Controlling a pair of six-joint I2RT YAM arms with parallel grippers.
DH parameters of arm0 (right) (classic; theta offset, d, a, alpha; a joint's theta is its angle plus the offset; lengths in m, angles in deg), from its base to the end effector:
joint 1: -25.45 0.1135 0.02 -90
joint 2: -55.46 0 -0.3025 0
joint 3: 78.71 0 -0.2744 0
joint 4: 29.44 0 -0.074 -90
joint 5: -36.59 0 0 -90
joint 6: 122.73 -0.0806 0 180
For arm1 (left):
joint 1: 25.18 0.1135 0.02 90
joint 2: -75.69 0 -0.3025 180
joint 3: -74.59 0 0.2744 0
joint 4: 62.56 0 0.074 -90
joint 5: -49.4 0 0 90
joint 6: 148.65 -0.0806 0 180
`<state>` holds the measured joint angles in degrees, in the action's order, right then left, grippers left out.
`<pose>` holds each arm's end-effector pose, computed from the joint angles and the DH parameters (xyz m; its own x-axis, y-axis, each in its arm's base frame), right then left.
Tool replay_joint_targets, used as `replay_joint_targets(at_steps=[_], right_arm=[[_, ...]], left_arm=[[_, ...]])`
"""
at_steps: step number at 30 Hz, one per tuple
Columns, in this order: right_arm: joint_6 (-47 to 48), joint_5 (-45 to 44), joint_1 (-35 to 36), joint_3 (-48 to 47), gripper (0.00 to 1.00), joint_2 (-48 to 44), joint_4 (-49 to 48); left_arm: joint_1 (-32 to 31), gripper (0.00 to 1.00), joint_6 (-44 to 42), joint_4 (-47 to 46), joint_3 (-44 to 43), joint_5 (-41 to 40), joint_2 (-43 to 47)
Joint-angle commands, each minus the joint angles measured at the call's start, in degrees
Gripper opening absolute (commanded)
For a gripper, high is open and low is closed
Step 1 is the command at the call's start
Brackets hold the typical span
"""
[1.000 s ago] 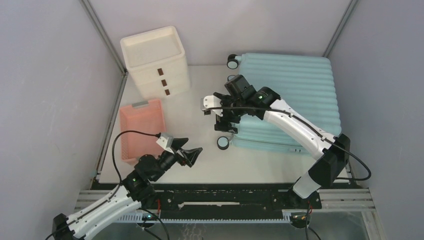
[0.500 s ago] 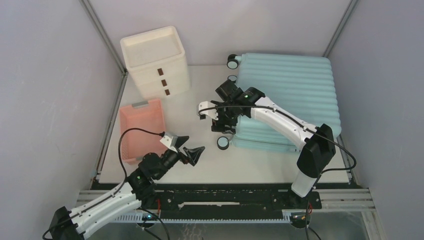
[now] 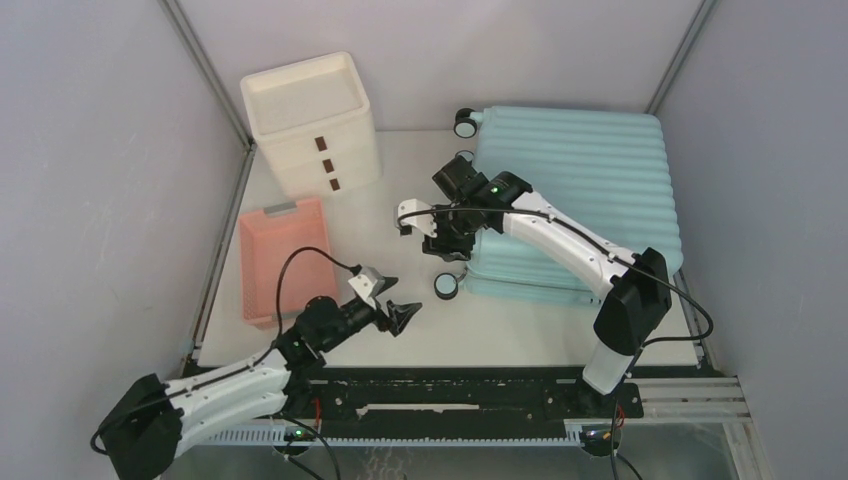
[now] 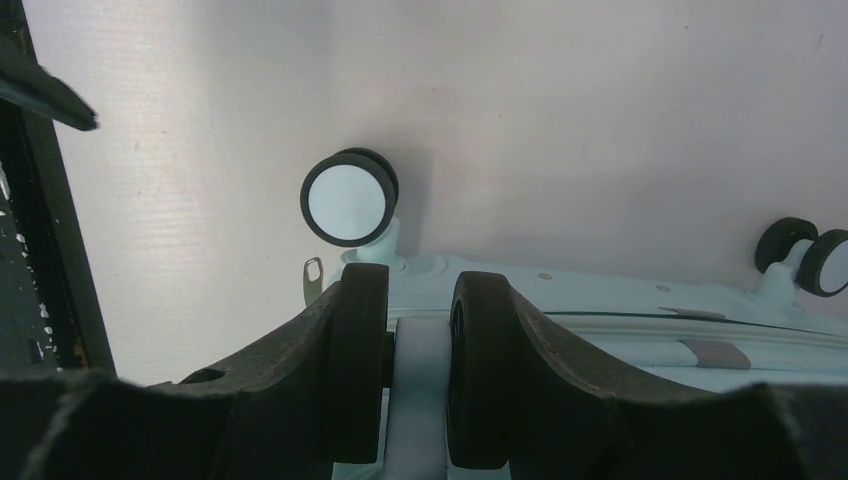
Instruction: Open, take out, and arrange the luggage
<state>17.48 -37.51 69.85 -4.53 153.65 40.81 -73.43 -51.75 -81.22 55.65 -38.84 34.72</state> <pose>0.2737 0.2990 0.3148 0.1802 -0.8579 -0.4812 -0.9757 -0.0941 -0.1977 0.1315 -0.1511 0.1998 -0.1309 -0.0337 -0.9908 0.7559 0.6433 -0.1217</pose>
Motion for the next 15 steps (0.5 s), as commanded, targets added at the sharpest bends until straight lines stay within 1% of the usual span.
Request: replay_joint_targets(at_steps=[1, 4, 9, 15], right_arm=[[3.2, 4.5, -0.1, -2.0, 0.11, -3.9, 2.9], [3.1, 5.6, -0.4, -2.3, 0.07, -4.4, 2.8], [2.5, 7.2, -0.9, -2.8, 0.05, -4.5, 2.8], [1.4, 9.1, -1.9, -3.9, 0.03, -4.3, 2.8]], left_arm=[[1.6, 0.81, -3.9, -10.3, -1.9, 6.0, -8.0], [2.4, 0.74, -5.2, -13.8, -4.4, 9.0, -14.4], [2.8, 0.73, -5.0, -21.3, -8.1, 12.8, -25.0], [2.9, 0.71, -2.6, -28.6, -12.3, 17.3, -34.6]])
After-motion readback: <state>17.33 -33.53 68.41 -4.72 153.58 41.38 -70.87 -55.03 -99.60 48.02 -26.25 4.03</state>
